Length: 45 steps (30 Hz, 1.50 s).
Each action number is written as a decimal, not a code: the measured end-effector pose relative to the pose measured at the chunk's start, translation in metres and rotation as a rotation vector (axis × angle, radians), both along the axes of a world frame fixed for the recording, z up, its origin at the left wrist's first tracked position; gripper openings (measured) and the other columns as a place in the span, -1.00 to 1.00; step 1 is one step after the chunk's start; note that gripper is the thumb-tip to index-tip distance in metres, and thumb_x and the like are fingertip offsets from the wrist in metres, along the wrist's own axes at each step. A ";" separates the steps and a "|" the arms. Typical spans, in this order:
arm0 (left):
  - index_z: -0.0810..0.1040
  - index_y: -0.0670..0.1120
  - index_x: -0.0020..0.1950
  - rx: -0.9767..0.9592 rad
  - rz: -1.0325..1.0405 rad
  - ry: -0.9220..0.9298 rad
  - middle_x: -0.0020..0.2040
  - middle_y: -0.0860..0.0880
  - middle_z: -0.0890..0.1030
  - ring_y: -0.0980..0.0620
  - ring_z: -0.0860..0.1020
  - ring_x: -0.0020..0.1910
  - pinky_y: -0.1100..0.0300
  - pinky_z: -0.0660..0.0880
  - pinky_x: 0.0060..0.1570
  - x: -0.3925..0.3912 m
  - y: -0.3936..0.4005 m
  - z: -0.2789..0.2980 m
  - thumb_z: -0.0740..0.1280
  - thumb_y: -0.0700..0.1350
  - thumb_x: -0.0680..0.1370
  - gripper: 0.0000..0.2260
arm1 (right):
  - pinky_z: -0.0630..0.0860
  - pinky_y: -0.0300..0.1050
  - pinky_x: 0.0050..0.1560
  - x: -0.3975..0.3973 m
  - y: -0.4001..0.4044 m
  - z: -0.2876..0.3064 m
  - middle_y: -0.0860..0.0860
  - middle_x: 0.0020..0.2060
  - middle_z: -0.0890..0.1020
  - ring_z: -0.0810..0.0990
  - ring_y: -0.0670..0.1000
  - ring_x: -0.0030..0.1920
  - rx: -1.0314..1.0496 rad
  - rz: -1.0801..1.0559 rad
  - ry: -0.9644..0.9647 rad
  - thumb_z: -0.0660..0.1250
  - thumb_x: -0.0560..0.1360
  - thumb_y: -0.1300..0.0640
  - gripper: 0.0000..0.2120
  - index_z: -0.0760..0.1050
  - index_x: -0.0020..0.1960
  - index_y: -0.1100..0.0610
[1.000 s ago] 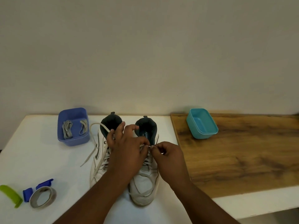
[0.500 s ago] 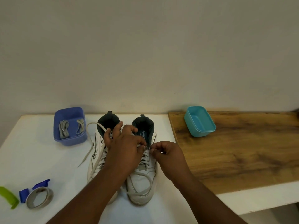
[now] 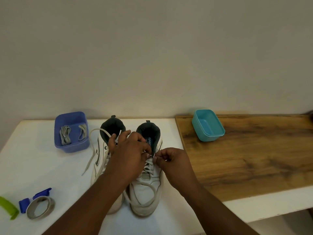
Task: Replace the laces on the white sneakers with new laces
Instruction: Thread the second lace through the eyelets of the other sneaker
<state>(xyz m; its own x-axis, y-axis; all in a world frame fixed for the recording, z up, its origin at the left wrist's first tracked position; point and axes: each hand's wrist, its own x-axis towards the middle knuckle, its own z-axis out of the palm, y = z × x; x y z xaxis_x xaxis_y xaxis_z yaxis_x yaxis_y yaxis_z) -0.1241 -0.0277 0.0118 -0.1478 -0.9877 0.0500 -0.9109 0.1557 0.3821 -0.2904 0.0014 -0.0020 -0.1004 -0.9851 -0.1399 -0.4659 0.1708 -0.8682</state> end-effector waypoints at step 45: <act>0.52 0.27 0.23 0.017 -0.205 -0.097 0.40 0.23 0.35 0.14 0.28 0.45 -0.22 -0.18 0.51 0.016 0.012 0.012 0.02 0.66 0.27 -0.25 | 0.38 -0.44 0.10 -0.021 0.003 0.038 -0.16 0.10 0.51 0.44 -0.26 0.06 -0.403 0.153 0.578 0.40 0.58 0.02 -0.79 0.56 0.21 -0.04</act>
<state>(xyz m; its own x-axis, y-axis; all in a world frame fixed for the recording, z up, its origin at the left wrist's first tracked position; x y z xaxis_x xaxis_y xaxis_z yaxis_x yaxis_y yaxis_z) -0.1078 -0.0154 0.0242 -0.3488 -0.9371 0.0090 -0.8936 0.3355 0.2983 -0.3110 0.0044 0.0358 0.0949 -0.9578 0.2713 -0.8630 -0.2150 -0.4571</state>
